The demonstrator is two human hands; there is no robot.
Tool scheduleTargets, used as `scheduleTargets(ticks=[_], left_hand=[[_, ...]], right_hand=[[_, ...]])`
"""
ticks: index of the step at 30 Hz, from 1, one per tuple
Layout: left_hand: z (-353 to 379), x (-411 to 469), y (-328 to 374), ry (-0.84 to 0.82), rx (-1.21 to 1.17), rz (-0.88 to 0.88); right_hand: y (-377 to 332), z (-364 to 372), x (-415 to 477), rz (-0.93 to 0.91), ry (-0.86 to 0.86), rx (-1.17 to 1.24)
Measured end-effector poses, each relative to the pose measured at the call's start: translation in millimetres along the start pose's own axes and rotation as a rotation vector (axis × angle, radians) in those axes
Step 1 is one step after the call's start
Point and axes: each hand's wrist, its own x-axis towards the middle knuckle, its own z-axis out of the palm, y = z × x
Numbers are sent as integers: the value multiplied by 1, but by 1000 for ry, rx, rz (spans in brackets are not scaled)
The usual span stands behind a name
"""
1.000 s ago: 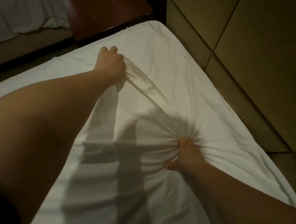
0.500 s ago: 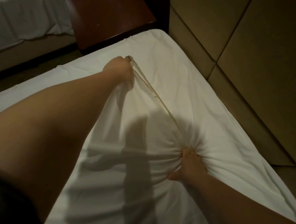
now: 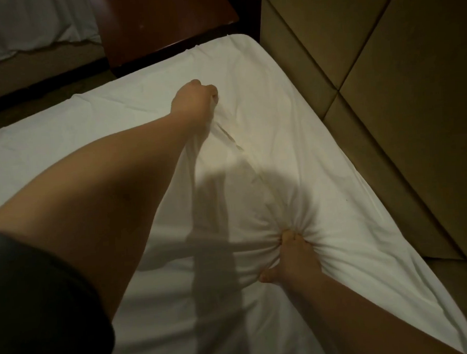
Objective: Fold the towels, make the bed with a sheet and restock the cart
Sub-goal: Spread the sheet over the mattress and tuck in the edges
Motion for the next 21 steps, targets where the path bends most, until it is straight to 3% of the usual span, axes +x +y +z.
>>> scheduleTargets(ticks=[5,17,21], left_hand=[[0,-1,-5,-13,-84,-109],[-12,2,-7,15,391,150],[-10,12,-10,-39,421,176]], right_hand=[[0,-1,0,1,-19,8],[-1,-2,-1,8,-25,3],[-2,-2,-1,7,-6,-14]])
